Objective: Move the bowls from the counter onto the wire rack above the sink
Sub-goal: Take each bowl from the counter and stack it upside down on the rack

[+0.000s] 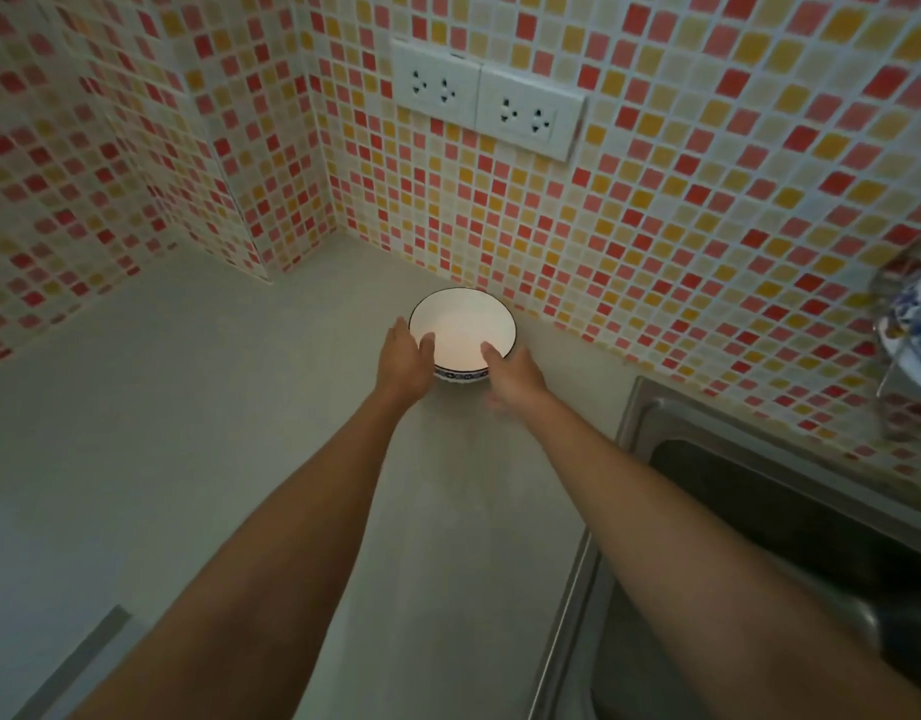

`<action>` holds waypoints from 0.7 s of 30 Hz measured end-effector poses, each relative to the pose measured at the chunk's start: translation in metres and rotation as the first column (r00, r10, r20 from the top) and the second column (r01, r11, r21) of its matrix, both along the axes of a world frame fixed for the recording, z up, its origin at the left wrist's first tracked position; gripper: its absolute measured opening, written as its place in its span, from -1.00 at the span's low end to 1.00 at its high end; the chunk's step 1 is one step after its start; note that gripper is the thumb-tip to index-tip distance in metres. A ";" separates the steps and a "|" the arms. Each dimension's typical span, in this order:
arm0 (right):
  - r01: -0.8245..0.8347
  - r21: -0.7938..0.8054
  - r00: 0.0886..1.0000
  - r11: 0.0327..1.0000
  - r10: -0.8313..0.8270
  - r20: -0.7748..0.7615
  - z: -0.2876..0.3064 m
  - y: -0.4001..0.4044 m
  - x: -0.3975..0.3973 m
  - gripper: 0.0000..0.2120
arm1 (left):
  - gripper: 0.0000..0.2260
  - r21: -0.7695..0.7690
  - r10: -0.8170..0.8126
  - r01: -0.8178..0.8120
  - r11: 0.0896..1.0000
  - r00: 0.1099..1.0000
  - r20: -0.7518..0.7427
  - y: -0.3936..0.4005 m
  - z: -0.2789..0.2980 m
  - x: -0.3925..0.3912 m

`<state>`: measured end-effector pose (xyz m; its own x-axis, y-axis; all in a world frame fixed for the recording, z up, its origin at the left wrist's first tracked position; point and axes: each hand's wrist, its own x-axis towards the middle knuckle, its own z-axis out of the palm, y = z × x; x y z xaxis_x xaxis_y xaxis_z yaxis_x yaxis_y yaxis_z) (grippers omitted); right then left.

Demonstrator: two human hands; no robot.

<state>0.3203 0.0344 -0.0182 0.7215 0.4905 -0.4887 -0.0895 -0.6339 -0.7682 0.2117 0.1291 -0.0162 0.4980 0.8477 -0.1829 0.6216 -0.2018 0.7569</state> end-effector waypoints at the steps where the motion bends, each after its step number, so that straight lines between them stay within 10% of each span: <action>1: 0.049 0.029 0.995 0.998 -0.046 -0.091 -0.004 0.006 0.002 -0.40 | -0.48 -0.043 0.002 -0.001 0.999 1.000 0.008 0.002 -0.003 0.003; 21: 0.206 0.230 0.906 0.951 -0.097 -0.413 -0.001 -0.066 -0.027 -0.58 | -0.63 -0.279 0.156 -0.100 0.955 0.970 0.185 -0.043 -0.016 -0.013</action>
<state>0.2930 -0.0313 -0.0188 0.5738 0.5404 -0.6154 -0.4962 -0.3685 -0.7861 0.1983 0.0865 -0.0324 0.4386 0.8410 -0.3168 0.4567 0.0950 0.8845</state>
